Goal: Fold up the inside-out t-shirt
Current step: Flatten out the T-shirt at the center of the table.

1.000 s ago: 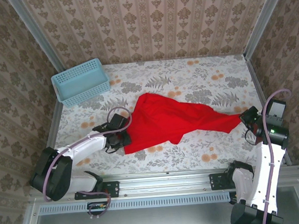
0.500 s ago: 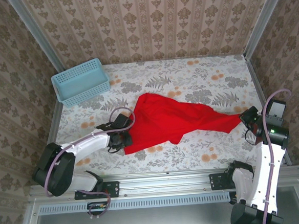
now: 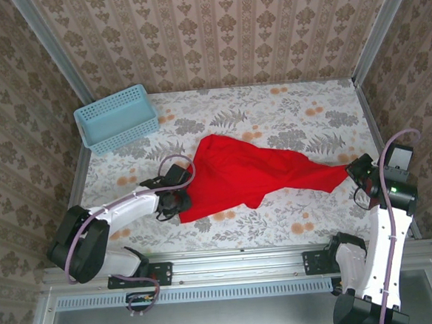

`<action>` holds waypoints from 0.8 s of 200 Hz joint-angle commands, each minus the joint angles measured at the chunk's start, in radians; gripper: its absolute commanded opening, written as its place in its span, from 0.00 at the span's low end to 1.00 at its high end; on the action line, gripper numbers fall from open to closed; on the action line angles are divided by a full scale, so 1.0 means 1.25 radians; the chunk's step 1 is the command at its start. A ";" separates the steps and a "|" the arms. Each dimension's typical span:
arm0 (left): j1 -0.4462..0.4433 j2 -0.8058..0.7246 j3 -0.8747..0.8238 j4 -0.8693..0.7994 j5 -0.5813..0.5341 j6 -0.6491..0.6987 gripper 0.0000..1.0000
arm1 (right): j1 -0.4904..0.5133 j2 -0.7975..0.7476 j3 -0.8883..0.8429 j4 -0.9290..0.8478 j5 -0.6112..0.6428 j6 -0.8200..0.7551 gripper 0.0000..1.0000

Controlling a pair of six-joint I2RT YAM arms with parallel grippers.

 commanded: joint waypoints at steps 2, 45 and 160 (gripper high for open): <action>0.021 -0.017 0.032 0.022 0.008 0.038 0.03 | -0.005 0.011 0.011 0.022 -0.014 0.001 0.00; 0.198 -0.181 0.286 0.000 0.024 0.214 0.00 | -0.005 0.109 0.268 0.058 -0.055 0.083 0.00; 0.280 -0.353 0.721 0.096 0.003 0.420 0.00 | -0.005 0.326 1.098 0.059 -0.107 0.001 0.00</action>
